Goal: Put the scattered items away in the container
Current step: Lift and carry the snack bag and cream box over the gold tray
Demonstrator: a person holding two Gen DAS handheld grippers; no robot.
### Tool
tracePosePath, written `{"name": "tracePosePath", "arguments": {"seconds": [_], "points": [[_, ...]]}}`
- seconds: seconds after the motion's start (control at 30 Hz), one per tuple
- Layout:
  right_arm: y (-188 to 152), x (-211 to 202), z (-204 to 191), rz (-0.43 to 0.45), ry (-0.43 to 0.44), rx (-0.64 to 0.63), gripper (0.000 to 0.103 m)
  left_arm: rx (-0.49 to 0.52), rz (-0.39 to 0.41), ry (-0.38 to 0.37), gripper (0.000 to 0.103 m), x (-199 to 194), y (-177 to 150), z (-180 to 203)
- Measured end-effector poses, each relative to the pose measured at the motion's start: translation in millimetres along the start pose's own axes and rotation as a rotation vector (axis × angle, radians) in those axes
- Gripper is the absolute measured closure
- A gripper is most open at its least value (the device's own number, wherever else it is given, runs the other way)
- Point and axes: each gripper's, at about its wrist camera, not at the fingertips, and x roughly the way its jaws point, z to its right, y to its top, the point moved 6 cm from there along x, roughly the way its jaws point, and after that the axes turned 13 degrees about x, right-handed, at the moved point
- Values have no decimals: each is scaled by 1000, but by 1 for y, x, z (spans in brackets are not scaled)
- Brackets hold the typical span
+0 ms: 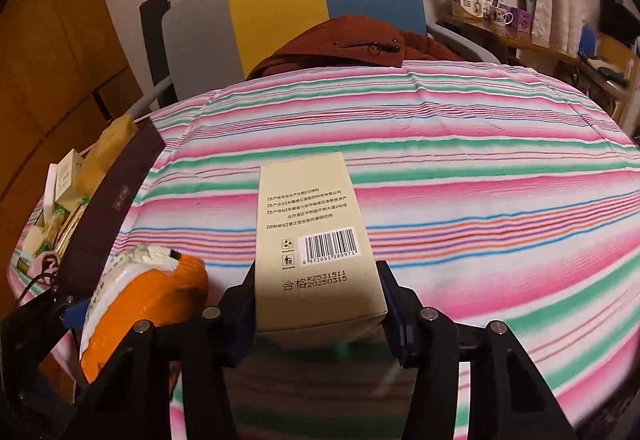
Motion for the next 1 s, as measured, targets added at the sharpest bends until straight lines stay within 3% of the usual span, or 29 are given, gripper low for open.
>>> {"name": "tracePosePath", "arguments": {"seconds": [0.27, 0.6, 1.0], "points": [[-10, -6, 1, 14, 30, 23, 48, -50, 15, -52, 34, 8, -1, -12], [-21, -4, -4, 37, -25, -30, 52, -23, 43, -64, 41, -2, -8, -8], [-27, -15, -24, 50, 31, -3, 52, -35, 115, -4, 42, -48, -11, -26]]}}
